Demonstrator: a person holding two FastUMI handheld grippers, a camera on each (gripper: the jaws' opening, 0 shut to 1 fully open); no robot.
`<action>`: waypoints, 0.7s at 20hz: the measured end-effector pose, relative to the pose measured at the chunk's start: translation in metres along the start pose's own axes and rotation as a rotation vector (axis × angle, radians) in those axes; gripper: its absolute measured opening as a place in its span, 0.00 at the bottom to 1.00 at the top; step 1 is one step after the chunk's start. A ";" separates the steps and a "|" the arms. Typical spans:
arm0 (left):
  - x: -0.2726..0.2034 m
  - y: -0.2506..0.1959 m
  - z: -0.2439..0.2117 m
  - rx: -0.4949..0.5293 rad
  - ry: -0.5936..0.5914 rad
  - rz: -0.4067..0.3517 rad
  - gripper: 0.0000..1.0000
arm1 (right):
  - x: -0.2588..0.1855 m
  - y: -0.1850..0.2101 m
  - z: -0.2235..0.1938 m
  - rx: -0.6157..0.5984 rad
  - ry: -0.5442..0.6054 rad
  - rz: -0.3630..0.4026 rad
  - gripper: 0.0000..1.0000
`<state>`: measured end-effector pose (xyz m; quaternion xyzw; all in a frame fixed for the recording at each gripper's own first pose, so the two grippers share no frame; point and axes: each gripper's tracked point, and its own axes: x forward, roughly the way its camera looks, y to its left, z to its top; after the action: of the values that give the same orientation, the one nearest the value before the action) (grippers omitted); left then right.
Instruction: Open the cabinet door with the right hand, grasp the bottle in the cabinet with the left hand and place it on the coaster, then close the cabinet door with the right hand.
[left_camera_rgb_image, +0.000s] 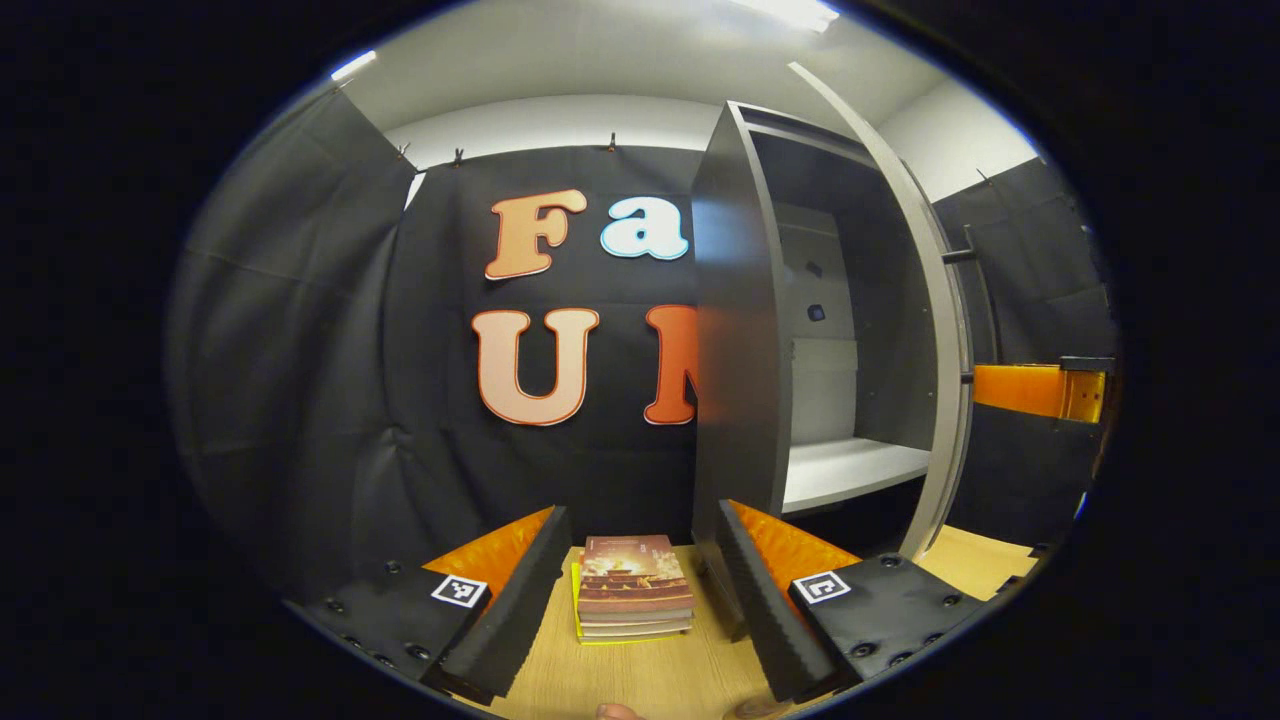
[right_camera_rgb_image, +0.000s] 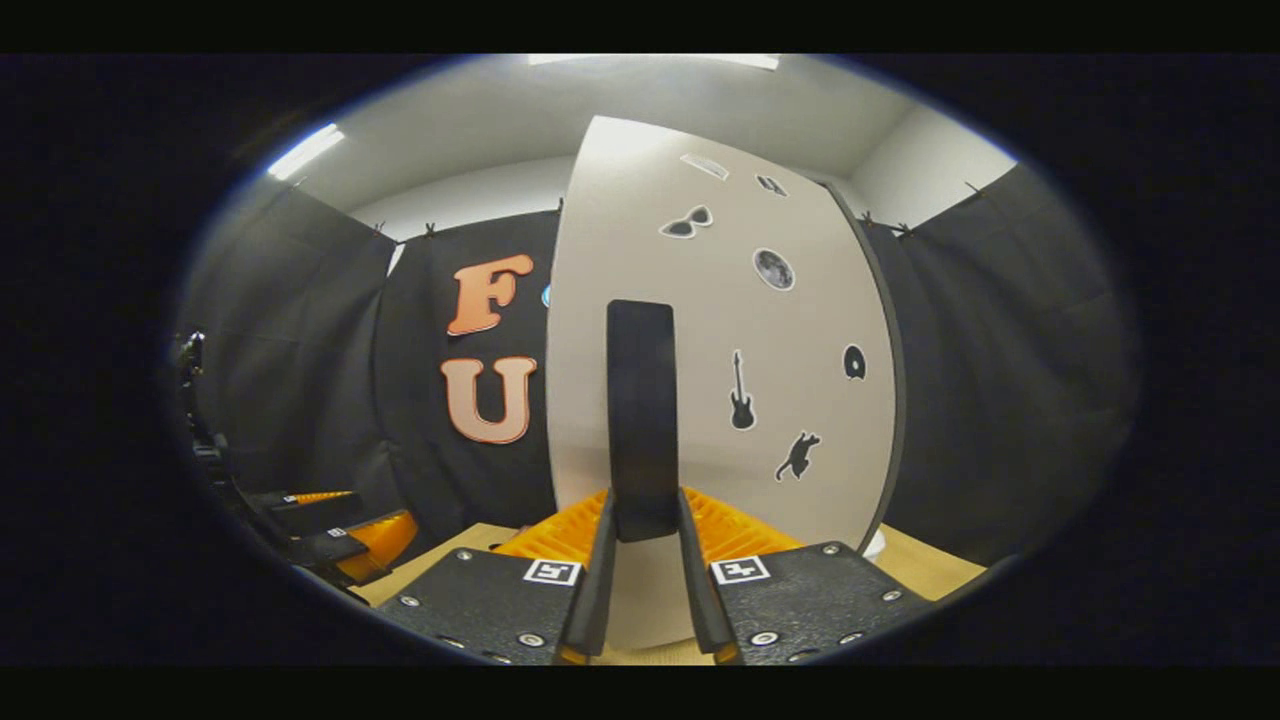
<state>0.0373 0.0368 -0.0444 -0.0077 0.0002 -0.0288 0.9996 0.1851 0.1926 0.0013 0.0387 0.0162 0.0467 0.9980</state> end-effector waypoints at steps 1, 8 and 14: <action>0.004 0.001 0.000 -0.008 -0.002 -0.009 0.95 | 0.007 0.005 -0.002 -0.010 0.005 -0.011 0.33; 0.005 0.000 0.001 -0.006 -0.016 -0.009 0.95 | 0.049 0.019 -0.007 0.029 0.023 0.023 0.33; 0.006 0.001 -0.010 -0.028 0.002 0.030 0.95 | 0.087 0.028 -0.013 0.068 0.041 0.088 0.33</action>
<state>0.0436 0.0369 -0.0543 -0.0216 0.0018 -0.0137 0.9997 0.2682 0.2299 -0.0119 0.0725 0.0363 0.0906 0.9926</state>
